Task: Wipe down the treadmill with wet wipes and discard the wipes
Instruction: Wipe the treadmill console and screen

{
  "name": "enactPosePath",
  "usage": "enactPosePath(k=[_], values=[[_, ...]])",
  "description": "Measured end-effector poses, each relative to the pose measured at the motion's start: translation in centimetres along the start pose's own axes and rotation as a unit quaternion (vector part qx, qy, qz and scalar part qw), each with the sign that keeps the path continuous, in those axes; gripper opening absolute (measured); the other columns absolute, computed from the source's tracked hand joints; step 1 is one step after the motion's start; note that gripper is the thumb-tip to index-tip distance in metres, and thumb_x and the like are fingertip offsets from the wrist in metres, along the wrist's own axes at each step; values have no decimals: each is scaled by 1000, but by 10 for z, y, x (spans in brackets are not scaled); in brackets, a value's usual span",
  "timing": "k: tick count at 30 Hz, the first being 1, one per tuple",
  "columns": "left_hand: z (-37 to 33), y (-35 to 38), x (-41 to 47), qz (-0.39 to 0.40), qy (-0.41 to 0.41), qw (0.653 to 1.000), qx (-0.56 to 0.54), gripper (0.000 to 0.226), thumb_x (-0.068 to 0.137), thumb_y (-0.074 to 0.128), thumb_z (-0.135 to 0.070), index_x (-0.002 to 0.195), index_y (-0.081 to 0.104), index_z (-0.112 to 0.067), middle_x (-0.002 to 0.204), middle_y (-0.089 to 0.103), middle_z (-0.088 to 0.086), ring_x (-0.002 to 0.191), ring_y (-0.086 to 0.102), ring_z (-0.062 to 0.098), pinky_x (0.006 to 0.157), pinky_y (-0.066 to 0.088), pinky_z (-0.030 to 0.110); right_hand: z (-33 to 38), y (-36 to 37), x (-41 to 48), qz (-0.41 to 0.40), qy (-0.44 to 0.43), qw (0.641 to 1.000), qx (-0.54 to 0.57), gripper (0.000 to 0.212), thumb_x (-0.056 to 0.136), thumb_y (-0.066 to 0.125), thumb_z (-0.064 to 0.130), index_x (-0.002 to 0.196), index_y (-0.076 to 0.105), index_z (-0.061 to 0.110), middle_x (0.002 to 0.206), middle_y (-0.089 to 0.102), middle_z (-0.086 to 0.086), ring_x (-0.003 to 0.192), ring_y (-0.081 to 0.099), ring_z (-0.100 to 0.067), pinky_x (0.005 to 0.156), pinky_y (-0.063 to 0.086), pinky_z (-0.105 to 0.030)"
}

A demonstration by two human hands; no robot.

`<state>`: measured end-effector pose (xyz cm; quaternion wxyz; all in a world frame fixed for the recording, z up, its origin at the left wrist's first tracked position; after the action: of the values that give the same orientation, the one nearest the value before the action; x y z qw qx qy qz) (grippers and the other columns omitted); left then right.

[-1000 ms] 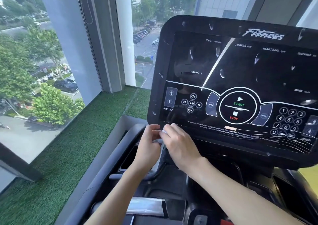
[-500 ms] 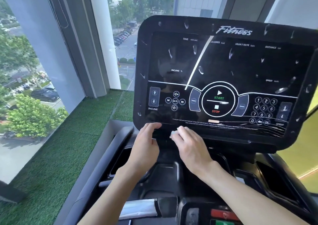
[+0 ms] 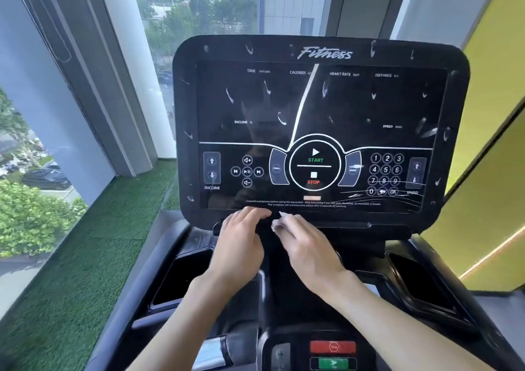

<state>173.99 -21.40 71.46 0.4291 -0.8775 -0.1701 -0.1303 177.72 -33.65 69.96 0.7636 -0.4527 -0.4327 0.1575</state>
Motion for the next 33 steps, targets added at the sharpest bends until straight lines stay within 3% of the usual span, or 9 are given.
enactPosePath(k=[3,5,7,11,13,16,20,26,33], values=[[-10,11,2,13,7,1000,0,65,71,43,18,124,63,-14,121,63,-4,117,53,16,110,32,28,-23,-19,-18,-44,7,999,-30,15,96,52,-6,98,66,-2,94,59,-8,82,58,-27,80,55,-41],[-16,20,5,19,0,1000,14,64,73,43,15,126,61,-17,123,62,-7,118,52,13,111,27,25,-20,-22,-16,-49,-4,998,-27,36,106,34,7,88,65,-2,84,55,-6,75,54,-25,67,54,-39],[-27,32,9,38,6,999,5,62,75,43,13,126,60,-17,122,62,-7,118,53,13,111,31,28,-19,-21,-16,-28,-11,999,-37,40,106,32,14,85,63,0,80,52,-3,72,52,-22,62,51,-37],[-45,57,13,85,27,996,-18,59,76,42,11,127,60,-15,121,63,-6,118,56,15,107,40,38,-64,-41,-42,-44,44,998,-30,11,96,55,1,95,66,0,89,57,-1,82,58,-24,73,54,-38],[-54,65,16,89,23,996,-19,58,79,43,10,128,59,-17,122,62,-6,119,54,14,108,38,37,-73,-46,-51,-42,67,997,-13,17,87,65,-9,100,68,0,93,59,-2,87,61,-26,75,56,-38],[-78,82,19,109,29,993,-42,58,80,42,8,130,58,-17,124,61,-6,121,53,14,107,39,37,-78,-49,-52,-24,41,999,-17,11,92,59,-1,101,65,3,93,56,0,88,59,-23,74,55,-37],[-99,101,22,127,30,989,-62,57,81,41,7,130,57,-17,126,60,-6,121,52,14,109,39,37,-123,-76,-75,-61,76,994,-47,25,80,64,-18,97,68,1,92,57,-4,82,58,-23,79,55,-38],[-134,131,29,161,41,984,-68,57,83,40,5,133,55,-16,131,57,-5,124,51,16,108,41,36,-141,-86,-84,-53,60,996,-47,19,81,69,-12,94,69,2,90,58,-4,83,58,-23,72,55,-39],[-150,148,39,122,42,991,-26,50,82,42,2,124,61,-17,117,58,-3,114,55,18,100,45,41,-169,-100,-100,-61,58,995,-50,23,84,64,-15,100,66,1,95,55,-5,84,59,-25,77,55,-41]])
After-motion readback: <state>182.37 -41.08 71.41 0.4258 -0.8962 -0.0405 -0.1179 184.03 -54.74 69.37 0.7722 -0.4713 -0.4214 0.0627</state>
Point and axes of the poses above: each hand's wrist, its own x-axis towards the middle knuckle, its own y-axis out of the palm, z = x × y, the point moved 8 cm from there along x, towards the middle knuckle
